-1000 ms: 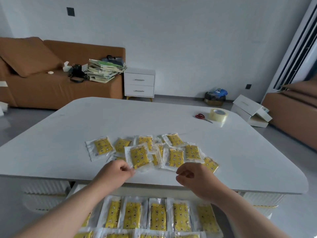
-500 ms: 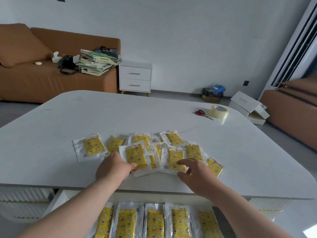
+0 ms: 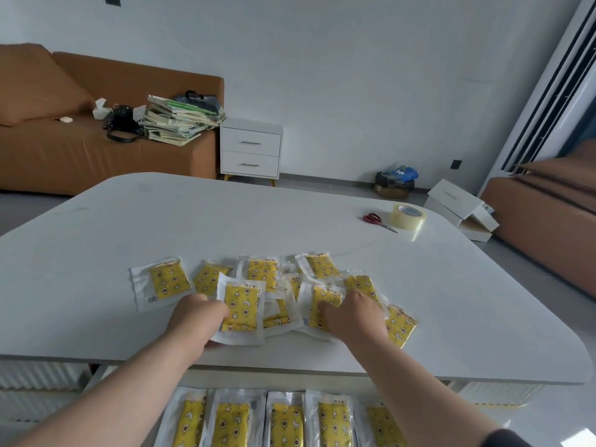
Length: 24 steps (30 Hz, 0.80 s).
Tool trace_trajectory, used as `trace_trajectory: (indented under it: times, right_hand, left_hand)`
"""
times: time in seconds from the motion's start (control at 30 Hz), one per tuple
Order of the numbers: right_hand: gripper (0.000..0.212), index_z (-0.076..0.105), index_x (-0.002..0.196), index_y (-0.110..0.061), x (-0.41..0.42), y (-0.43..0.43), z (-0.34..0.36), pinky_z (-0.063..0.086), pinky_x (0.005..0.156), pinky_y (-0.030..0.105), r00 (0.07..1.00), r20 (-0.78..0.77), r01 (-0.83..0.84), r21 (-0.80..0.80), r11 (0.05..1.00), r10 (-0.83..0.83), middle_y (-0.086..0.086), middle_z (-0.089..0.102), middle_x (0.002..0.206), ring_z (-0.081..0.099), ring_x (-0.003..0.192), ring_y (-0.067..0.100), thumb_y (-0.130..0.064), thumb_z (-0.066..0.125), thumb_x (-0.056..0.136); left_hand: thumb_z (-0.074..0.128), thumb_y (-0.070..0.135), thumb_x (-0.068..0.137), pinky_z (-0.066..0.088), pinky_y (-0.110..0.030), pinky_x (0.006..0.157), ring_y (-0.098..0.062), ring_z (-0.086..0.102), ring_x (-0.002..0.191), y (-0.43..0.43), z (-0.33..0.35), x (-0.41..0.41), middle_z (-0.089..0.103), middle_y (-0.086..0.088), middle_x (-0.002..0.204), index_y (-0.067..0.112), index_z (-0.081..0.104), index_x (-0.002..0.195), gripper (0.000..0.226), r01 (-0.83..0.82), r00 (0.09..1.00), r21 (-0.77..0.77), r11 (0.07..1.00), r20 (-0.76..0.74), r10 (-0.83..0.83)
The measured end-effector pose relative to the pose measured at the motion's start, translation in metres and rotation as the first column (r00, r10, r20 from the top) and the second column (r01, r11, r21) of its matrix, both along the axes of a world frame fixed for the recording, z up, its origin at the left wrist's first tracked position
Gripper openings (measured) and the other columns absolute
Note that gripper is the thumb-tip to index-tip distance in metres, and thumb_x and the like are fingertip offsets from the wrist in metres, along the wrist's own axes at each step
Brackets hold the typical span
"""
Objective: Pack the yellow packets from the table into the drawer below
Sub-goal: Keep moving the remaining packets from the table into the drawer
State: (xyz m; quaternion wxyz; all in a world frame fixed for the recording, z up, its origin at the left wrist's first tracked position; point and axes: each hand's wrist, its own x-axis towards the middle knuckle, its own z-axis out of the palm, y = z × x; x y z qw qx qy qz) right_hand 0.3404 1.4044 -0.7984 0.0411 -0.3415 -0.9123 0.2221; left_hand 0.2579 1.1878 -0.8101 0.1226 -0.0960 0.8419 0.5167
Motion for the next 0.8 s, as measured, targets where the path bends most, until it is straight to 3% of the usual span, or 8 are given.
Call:
trace_trajectory:
  times: [0.1,0.23,0.33,0.47,0.6,0.7,0.8]
  right_hand:
    - [0.043,0.049,0.109,-0.009,-0.006,-0.008,0.0,0.04,0.065,0.028,0.999,0.035,0.019,0.043,0.999,-0.02,-0.001,0.049,0.087,0.049,0.081,0.02,-0.043,0.061,0.086]
    - [0.041,0.051,0.104,-0.009,-0.015,-0.008,-0.004,0.041,0.058,0.027,0.994,-0.013,0.103,-0.131,0.986,-0.106,-0.001,0.055,0.08,0.056,0.075,0.02,-0.034,0.071,0.078]
    - [0.021,0.054,0.081,-0.011,-0.02,-0.002,-0.004,0.034,0.045,0.022,0.986,-0.063,0.135,-0.23,0.964,-0.153,-0.001,0.052,0.065,0.05,0.055,0.015,-0.022,0.07,0.072]
    - [0.011,0.063,0.083,-0.007,-0.019,0.019,0.008,0.034,0.046,0.021,0.966,-0.201,0.102,-0.281,0.954,-0.162,0.002,0.056,0.067,0.048,0.054,0.018,-0.011,0.064,0.072]
    - [0.007,0.061,0.076,-0.008,-0.016,0.05,0.013,0.037,0.052,0.025,0.951,-0.235,0.157,-0.193,0.969,-0.201,0.005,0.055,0.068,0.048,0.059,0.021,-0.014,0.063,0.074]
    - [0.012,0.056,0.08,-0.015,-0.014,0.065,0.001,0.039,0.075,0.031,0.98,-0.083,0.185,0.032,0.982,-0.182,0.002,0.058,0.083,0.05,0.083,0.024,-0.027,0.059,0.08]
    - [0.02,0.051,0.083,-0.013,-0.014,0.071,-0.008,0.041,0.07,0.031,0.982,-0.051,0.181,-0.018,0.983,-0.181,0.003,0.057,0.084,0.054,0.086,0.027,-0.033,0.057,0.084]
  left_hand:
    - [0.061,0.007,0.083,0.035,-0.029,0.061,-0.024,0.044,0.064,-0.002,0.0,0.0,0.047,-0.012,0.075,0.002,0.051,0.076,0.014,-0.039,0.999,0.041,0.998,0.001,0.039]
    - [0.077,0.02,0.078,0.039,-0.032,0.07,-0.028,0.054,0.085,-0.002,0.002,0.004,0.055,-0.011,0.091,-0.001,0.054,0.093,0.035,-0.003,1.0,0.078,0.997,0.0,0.003]
    - [0.079,0.016,0.077,0.038,-0.03,0.065,-0.018,0.052,0.072,-0.001,0.003,0.005,0.059,-0.009,0.082,0.003,0.056,0.081,0.026,0.019,1.0,0.078,0.997,-0.013,-0.018]
    - [0.079,0.012,0.076,0.038,-0.028,0.058,-0.019,0.055,0.069,-0.002,0.002,0.001,0.064,-0.011,0.081,0.002,0.063,0.083,0.02,0.012,1.0,0.111,0.994,-0.008,-0.011]
    - [0.08,0.013,0.074,0.048,-0.032,0.07,-0.026,0.063,0.079,-0.002,-0.003,-0.003,0.068,-0.012,0.087,0.004,0.065,0.085,0.021,0.001,1.0,0.122,0.993,0.021,-0.003]
    - [0.08,0.016,0.073,0.053,-0.039,0.082,-0.027,0.064,0.085,-0.004,-0.007,-0.006,0.069,-0.011,0.092,0.005,0.066,0.089,0.024,0.0,0.999,0.123,0.992,0.036,-0.005]
    - [0.079,0.015,0.074,0.049,-0.037,0.079,-0.026,0.062,0.084,-0.004,-0.008,-0.007,0.069,-0.012,0.091,0.005,0.066,0.088,0.021,0.008,0.999,0.133,0.991,0.031,-0.012]
